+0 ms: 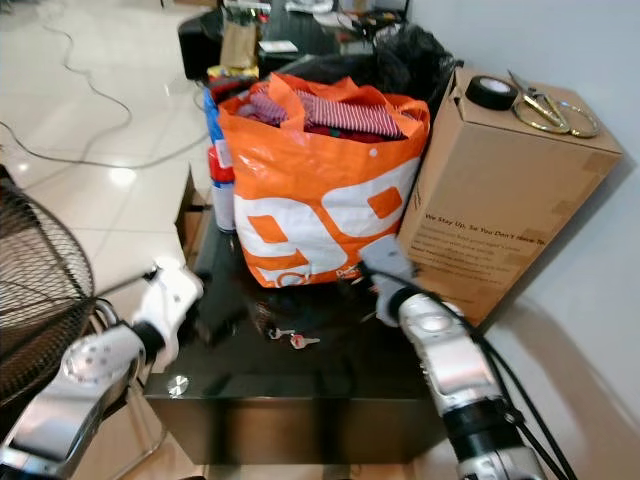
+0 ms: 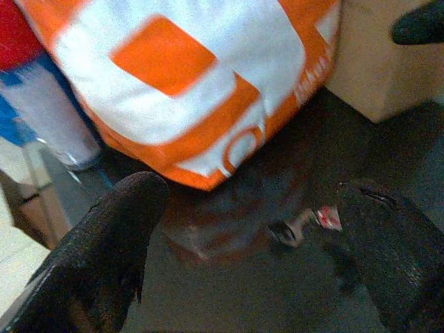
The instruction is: Hang keys on a hook
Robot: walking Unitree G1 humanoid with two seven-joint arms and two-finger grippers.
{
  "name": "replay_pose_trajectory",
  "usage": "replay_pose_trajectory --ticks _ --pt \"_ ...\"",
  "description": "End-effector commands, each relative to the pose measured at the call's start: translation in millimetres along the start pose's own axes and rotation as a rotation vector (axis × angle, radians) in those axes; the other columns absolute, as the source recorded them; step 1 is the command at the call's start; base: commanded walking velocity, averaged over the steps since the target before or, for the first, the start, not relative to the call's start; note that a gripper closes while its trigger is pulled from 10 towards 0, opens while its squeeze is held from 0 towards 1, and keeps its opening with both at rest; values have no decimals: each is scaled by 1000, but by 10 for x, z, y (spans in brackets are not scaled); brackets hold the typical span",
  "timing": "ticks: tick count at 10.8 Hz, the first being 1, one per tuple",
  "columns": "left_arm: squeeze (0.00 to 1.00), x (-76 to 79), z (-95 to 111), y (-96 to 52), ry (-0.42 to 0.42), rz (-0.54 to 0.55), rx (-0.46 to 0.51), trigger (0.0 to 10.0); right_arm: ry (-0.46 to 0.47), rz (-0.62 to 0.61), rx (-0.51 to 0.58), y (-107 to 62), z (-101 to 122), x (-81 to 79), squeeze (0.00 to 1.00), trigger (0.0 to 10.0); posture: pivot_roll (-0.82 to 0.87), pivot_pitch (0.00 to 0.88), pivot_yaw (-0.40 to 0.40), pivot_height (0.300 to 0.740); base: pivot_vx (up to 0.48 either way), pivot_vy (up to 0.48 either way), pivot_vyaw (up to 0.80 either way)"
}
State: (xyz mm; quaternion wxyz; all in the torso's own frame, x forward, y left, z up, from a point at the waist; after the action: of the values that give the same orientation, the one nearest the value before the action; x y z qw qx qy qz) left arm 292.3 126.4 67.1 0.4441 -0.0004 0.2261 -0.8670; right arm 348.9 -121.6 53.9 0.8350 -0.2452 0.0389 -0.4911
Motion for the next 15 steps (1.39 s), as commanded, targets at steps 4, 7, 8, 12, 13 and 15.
replay_pose_trajectory --ticks 4,7,8,12,13,15 --pt "0 25 -186 -256 36 -67 -95 10000 -119 306 -167 248 -247 -547 1000 10000 -25 0 -114 740 0 0 0" --pt "0 100 -267 -356 38 -117 -139 10000 -284 420 -289 429 -465 -875 0 10000 -15 0 -138 740 0 0 0" --pt "0 111 -269 -368 38 -115 -142 10000 -297 416 -297 457 -496 -914 0 9333 -11 0 -144 740 0 0 0" --pt "0 182 -286 -508 12 -117 -167 10000 -335 394 -268 547 -505 -1005 0 0 21 27 -189 740 0 0 0" --pt "0 196 -292 -544 10 -116 -175 10000 -309 388 -252 560 -481 -1016 0 0 30 39 -195 740 0 0 0" --pt "0 209 -269 -648 8 -109 -186 10000 -288 387 -203 585 -423 -1087 0 0 58 75 -202 740 0 0 0"
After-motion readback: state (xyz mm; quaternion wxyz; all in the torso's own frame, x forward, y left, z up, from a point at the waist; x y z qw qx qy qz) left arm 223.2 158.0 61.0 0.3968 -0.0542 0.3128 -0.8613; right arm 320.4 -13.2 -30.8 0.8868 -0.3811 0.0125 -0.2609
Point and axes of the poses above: a point about 5 cm out from each wrist's last joint towards the gripper, its own y axis pointing out of the wrist towards the gripper, its own z axis along the axis of the wrist's last joint, x = y × z, the point moved 6 cm from there along y, pointing out of the wrist towards the gripper, and after that the axes turned 1 degree about -y, right-handed, at the moved point
